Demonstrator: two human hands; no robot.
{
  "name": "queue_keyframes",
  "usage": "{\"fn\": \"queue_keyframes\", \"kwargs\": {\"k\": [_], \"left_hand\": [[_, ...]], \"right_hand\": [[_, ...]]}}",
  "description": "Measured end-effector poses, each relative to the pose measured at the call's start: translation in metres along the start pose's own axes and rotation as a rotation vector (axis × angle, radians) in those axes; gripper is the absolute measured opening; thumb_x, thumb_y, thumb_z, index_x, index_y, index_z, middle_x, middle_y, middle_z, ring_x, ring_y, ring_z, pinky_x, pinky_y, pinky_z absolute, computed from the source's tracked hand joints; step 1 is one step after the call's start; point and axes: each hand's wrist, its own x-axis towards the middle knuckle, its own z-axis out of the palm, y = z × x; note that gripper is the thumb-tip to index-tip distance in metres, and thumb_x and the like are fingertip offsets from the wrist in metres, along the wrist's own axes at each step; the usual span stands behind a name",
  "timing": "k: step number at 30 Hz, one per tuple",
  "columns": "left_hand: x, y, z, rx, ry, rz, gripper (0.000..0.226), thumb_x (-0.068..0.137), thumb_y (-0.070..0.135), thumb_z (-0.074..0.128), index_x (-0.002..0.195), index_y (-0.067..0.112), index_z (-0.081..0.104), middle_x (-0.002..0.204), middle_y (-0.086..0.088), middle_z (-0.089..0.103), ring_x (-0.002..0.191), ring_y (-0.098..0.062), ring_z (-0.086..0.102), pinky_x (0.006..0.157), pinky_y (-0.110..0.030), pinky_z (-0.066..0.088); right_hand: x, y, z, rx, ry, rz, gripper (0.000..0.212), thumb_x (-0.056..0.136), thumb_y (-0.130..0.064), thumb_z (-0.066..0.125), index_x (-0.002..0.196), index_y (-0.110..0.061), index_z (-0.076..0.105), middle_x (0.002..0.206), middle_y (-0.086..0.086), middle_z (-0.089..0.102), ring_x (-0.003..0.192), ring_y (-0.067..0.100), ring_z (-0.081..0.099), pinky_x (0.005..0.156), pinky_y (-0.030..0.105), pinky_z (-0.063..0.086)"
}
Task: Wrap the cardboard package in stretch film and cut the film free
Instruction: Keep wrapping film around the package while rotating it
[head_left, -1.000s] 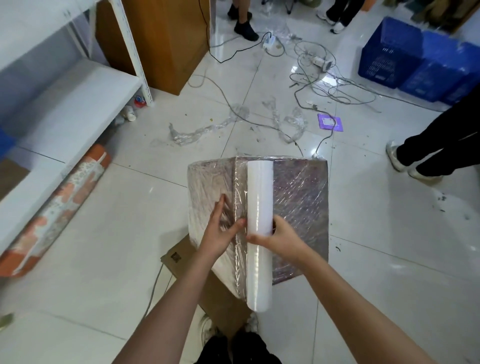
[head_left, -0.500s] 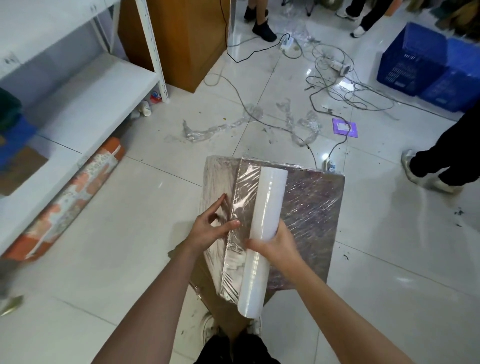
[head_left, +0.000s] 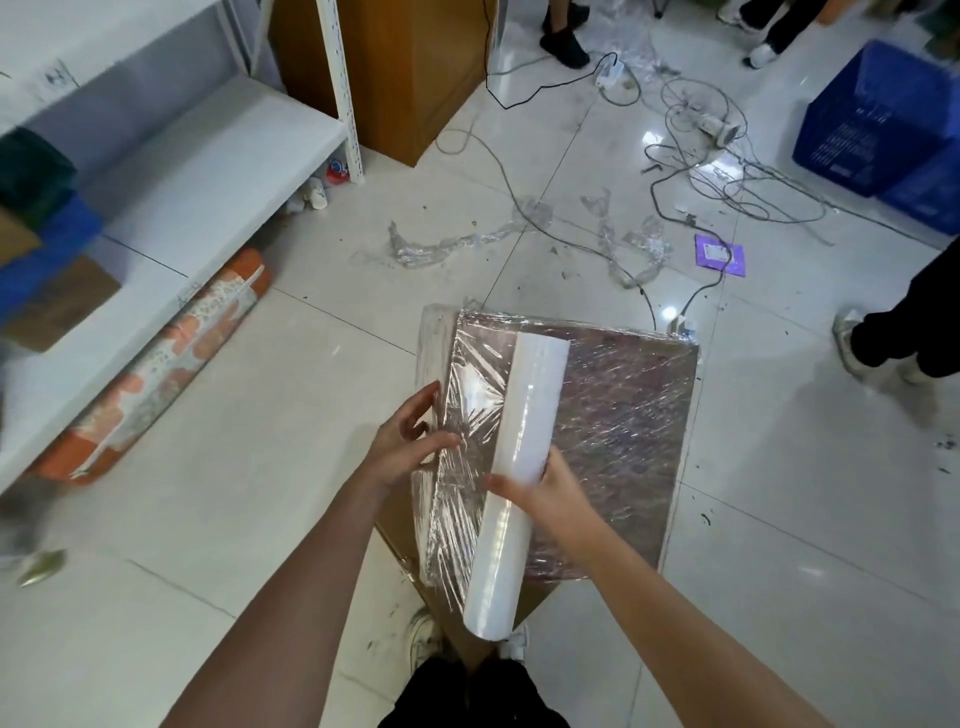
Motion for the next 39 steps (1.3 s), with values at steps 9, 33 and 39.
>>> {"fn": "queue_keyframes", "kwargs": {"k": [9,33,39], "left_hand": [[-0.003,-0.006,0.000,0.038,0.045,0.020,0.097,0.059,0.056,0.082,0.143,0.045,0.034,0.148,0.009,0.039,0.134,-0.019,0.039,0.109,-0.044,0.038],[-0.011,0.019,-0.004,0.153,0.132,0.050,0.094,0.068,0.054,0.076,0.146,0.027,0.030,0.152,0.000,0.033,0.138,-0.022,0.034,0.110,-0.040,0.035],[-0.011,0.036,0.018,0.302,0.279,0.343,0.088,0.079,0.037,0.075,0.148,0.036,0.021,0.151,0.005,0.025,0.127,0.015,0.029,0.101,-0.011,0.027]], "right_hand": [[0.000,0.007,0.008,-0.008,-0.083,-0.019,0.069,0.073,-0.021,0.080,0.131,-0.023,0.043,0.113,-0.010,0.061,0.100,0.007,0.060,0.079,0.026,0.053],[0.002,0.010,0.016,-0.043,0.158,-0.086,0.073,0.069,-0.023,0.084,0.119,-0.021,0.032,0.104,-0.004,0.053,0.094,0.012,0.056,0.079,0.032,0.047],[0.006,0.013,0.014,-0.019,0.123,-0.098,0.077,0.067,-0.024,0.084,0.123,-0.018,0.033,0.104,-0.003,0.055,0.099,0.015,0.058,0.084,0.033,0.049]]}}
